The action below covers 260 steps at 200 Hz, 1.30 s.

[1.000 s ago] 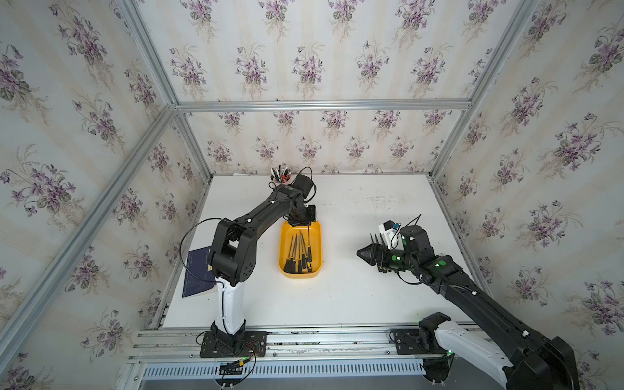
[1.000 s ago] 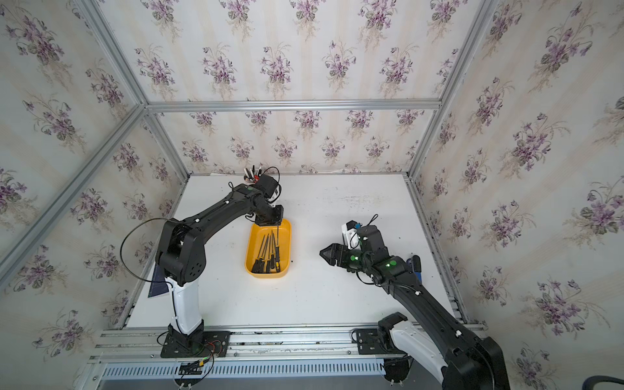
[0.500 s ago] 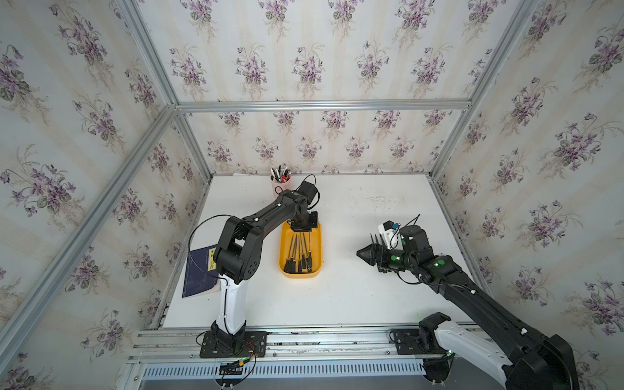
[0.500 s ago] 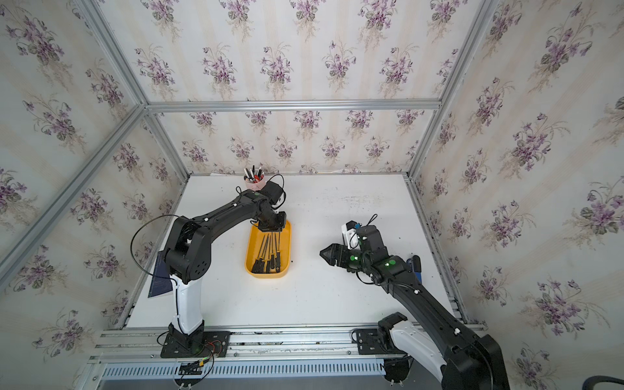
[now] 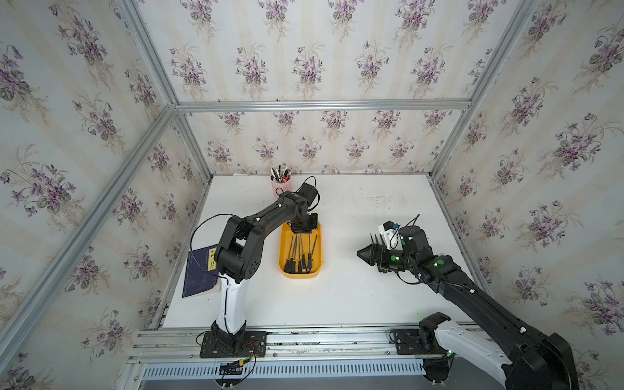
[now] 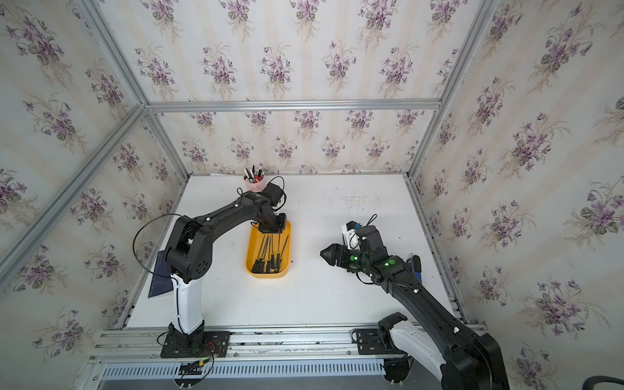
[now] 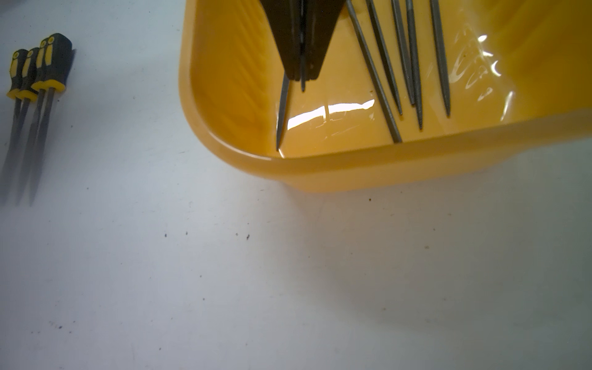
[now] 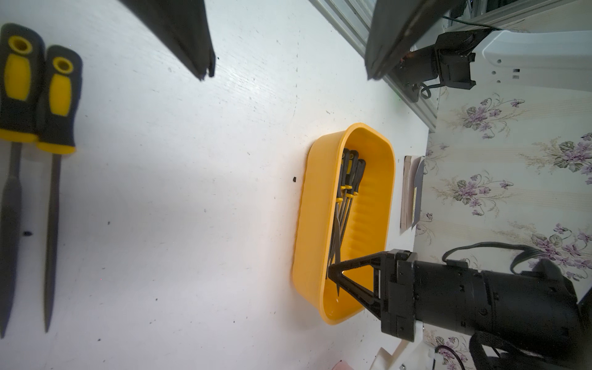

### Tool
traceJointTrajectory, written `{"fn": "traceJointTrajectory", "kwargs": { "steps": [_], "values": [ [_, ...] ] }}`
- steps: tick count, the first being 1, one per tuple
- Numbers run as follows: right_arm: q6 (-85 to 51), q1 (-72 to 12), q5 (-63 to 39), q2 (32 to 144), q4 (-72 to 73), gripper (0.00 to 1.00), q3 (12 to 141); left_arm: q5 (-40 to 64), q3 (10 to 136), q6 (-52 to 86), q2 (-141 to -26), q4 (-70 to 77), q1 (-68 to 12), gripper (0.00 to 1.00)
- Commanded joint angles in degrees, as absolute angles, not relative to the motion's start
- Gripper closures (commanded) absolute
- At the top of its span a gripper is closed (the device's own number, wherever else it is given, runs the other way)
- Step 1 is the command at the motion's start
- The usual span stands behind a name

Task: Put the file tool into the storage box
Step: Adjust the file tool in the storage box.

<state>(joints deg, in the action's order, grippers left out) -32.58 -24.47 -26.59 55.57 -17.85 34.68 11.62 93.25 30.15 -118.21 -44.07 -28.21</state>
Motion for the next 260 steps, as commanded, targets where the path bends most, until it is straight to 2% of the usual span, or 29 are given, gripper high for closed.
{"fn": "traceJointTrajectory", "kwargs": {
  "steps": [1, 102, 260],
  "values": [
    [-32.3, -24.5, -26.5, 55.6, -16.5, 0.21, 34.5, 11.8, 94.1, 29.7, -117.3, -44.6, -28.2, 1.00],
    [-32.6, -24.5, -26.6, 55.3, -16.1, 0.21, 33.9, 12.6, 96.1, 31.4, -115.2, -44.6, -27.2, 1.00],
    [-32.8, -24.5, -25.8, 56.4, -15.8, 0.21, 34.6, 3.8, 99.3, 34.0, -120.4, -41.7, -27.4, 1.00]
  ]
}}
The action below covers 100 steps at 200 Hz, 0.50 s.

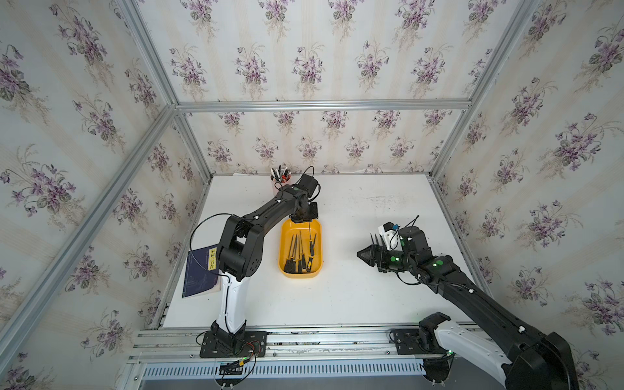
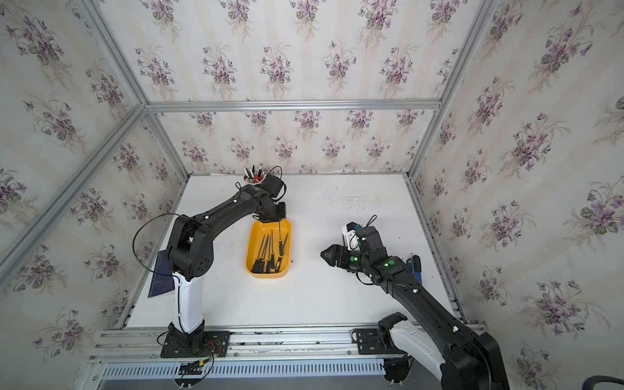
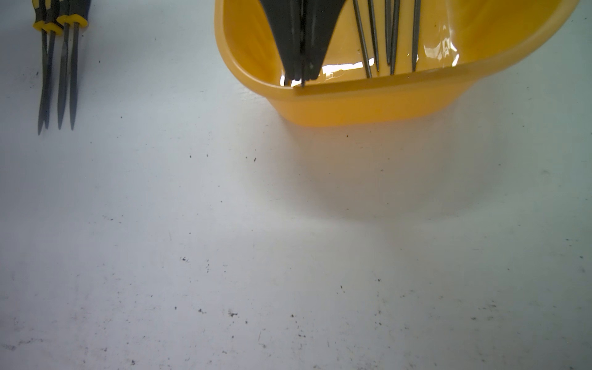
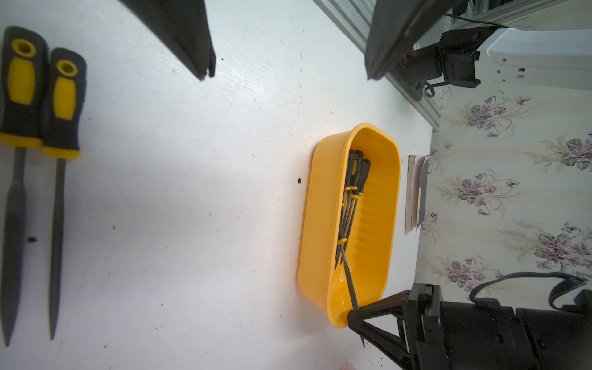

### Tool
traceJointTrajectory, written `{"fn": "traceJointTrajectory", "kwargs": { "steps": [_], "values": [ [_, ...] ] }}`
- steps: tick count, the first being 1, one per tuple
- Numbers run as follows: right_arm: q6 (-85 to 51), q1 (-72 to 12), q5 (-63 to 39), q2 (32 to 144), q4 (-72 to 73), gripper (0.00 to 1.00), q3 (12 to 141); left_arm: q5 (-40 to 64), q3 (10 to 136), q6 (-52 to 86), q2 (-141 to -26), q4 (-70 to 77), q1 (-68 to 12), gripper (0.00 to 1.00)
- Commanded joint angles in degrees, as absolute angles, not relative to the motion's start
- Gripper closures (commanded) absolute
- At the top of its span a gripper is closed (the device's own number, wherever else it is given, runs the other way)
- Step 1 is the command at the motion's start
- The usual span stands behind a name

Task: Put the file tool into the storage box
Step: Adjust the file tool in the storage box.

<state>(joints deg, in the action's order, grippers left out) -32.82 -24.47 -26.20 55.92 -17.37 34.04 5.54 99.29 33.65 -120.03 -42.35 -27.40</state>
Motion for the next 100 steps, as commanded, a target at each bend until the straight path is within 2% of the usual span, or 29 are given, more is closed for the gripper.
{"fn": "traceJointTrajectory", "kwargs": {
  "steps": [1, 100],
  "values": [
    [-32.8, -24.5, -25.8, 56.4, -15.8, 0.21, 34.6, 3.7, 99.3, 34.0, -120.5, -41.8, -27.4, 1.00],
    [-32.7, -24.5, -25.8, 57.4, -15.6, 0.21, 35.5, -0.1, 97.5, 31.5, -118.3, -43.4, -27.2, 1.00]
  ]
}}
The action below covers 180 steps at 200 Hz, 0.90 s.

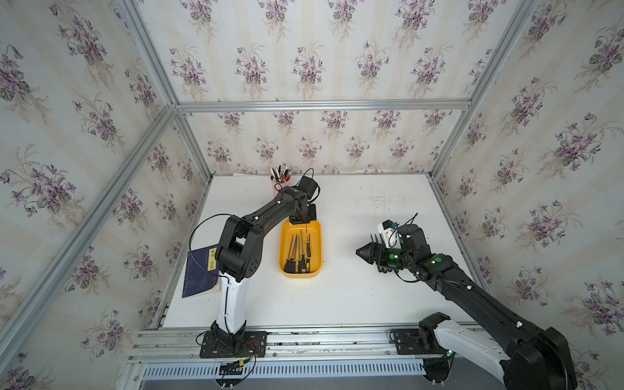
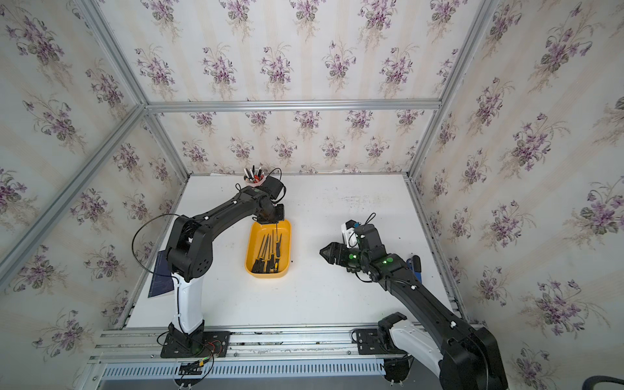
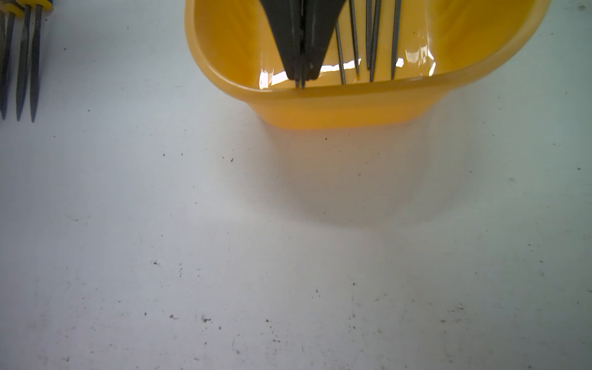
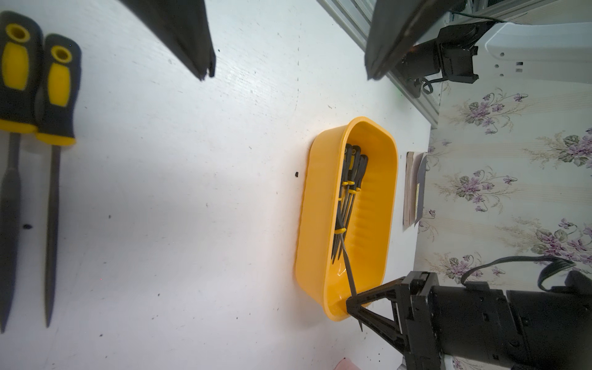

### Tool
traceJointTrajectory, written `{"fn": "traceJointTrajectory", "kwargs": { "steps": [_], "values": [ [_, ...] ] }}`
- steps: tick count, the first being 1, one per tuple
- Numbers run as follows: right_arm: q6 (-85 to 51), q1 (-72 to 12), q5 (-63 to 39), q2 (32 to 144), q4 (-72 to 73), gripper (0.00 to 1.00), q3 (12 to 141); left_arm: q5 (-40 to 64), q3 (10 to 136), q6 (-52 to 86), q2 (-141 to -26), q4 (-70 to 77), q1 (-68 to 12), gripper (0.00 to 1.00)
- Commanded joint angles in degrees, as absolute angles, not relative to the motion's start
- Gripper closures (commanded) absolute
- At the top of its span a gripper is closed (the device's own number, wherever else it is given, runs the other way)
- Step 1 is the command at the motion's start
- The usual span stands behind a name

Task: Put the file tool into the storage box
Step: Adjust the file tool in the storage box.

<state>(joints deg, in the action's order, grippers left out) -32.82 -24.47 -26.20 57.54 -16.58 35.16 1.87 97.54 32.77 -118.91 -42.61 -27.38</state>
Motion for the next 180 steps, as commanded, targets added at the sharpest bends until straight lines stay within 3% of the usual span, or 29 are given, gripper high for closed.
{"fn": "traceJointTrajectory", "kwargs": {
  "steps": [1, 180],
  "values": [
    [-32.7, -24.5, -25.8, 57.4, -15.5, 0.21, 35.5, -0.1, 97.5, 31.5, -118.3, -43.4, -27.1, 1.00],
    [-33.6, -24.5, -25.9, 57.5, -14.4, 0.21, 33.9, 7.5, 96.8, 30.4, -118.2, -43.2, -30.5, 1.00]
  ]
}}
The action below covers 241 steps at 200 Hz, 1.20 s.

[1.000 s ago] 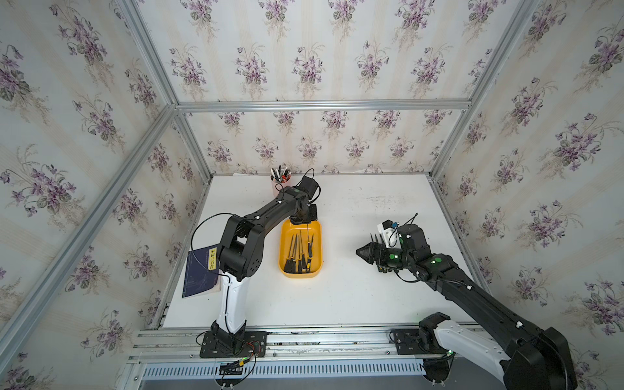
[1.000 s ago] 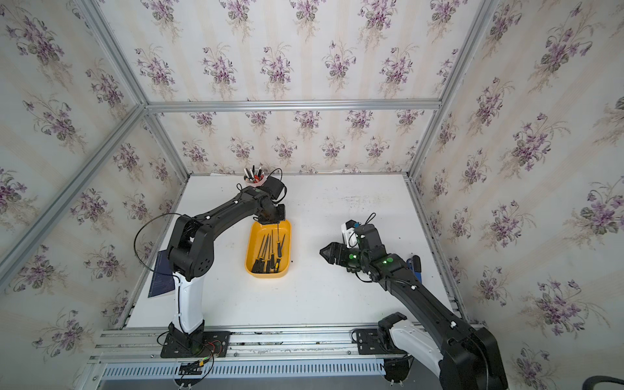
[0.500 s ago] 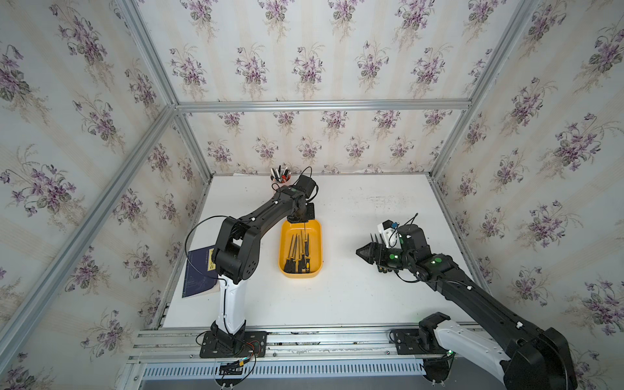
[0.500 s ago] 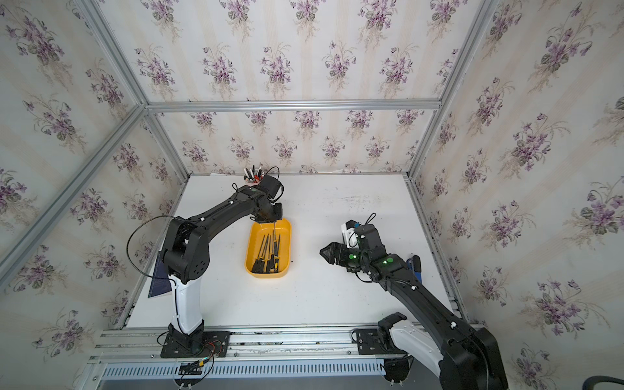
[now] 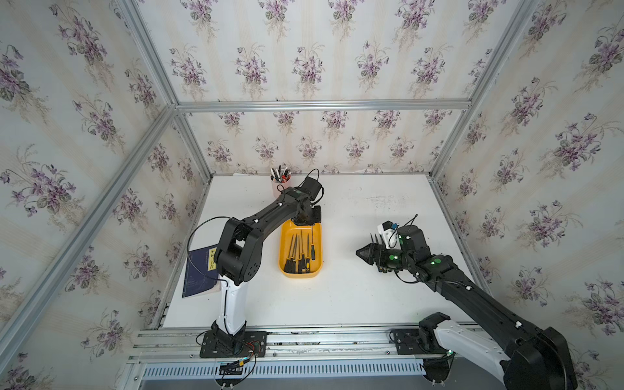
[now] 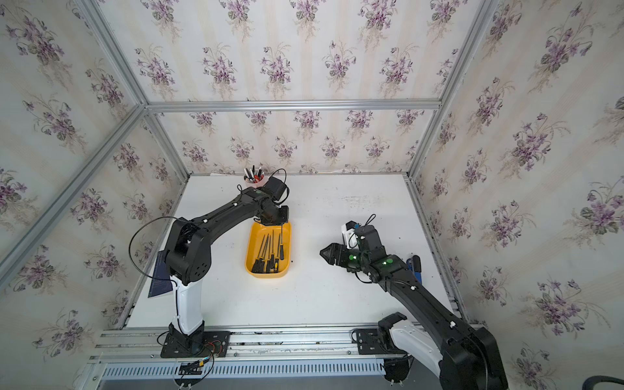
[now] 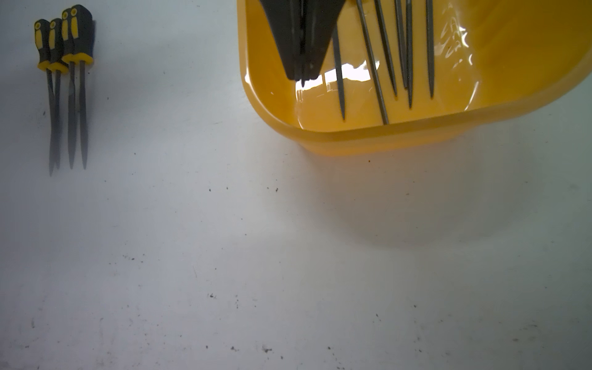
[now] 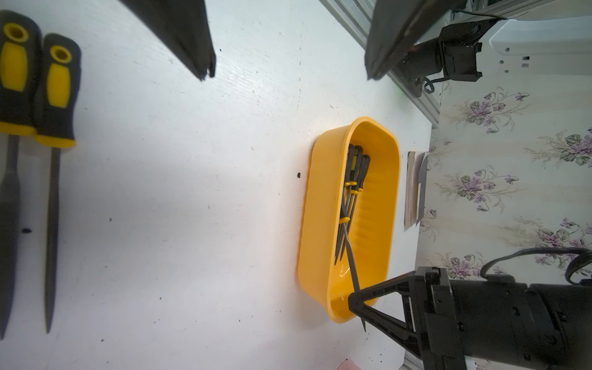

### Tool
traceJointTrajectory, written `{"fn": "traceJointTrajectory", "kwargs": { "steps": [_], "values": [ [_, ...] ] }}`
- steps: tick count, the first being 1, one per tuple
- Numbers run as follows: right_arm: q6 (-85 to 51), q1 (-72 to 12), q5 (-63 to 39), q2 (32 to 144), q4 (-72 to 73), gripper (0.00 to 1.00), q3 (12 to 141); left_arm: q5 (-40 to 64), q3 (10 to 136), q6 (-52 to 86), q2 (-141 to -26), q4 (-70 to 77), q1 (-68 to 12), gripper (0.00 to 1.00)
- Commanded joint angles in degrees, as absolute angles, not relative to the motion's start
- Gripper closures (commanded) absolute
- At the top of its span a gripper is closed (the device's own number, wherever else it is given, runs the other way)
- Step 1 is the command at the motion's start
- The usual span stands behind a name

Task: Put the file tool into the storage box
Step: Adjust the file tool in the storage box, then place the file tool in the storage box.

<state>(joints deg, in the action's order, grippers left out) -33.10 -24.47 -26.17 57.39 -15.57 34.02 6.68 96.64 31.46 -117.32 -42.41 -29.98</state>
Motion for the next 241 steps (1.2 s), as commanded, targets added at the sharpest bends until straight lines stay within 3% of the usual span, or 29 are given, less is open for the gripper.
{"fn": "traceJointTrajectory", "kwargs": {
  "steps": [1, 241],
  "values": [
    [-33.6, -24.5, -25.8, 57.5, -14.4, 0.21, 33.9, 7.5, 96.8, 30.4, -118.2, -43.3, -30.5, 1.00],
    [-33.5, -24.5, -25.3, 57.1, -15.1, 0.21, 33.4, 5.9, 93.2, 29.9, -120.5, -43.4, -31.8, 0.97]
  ]
}}
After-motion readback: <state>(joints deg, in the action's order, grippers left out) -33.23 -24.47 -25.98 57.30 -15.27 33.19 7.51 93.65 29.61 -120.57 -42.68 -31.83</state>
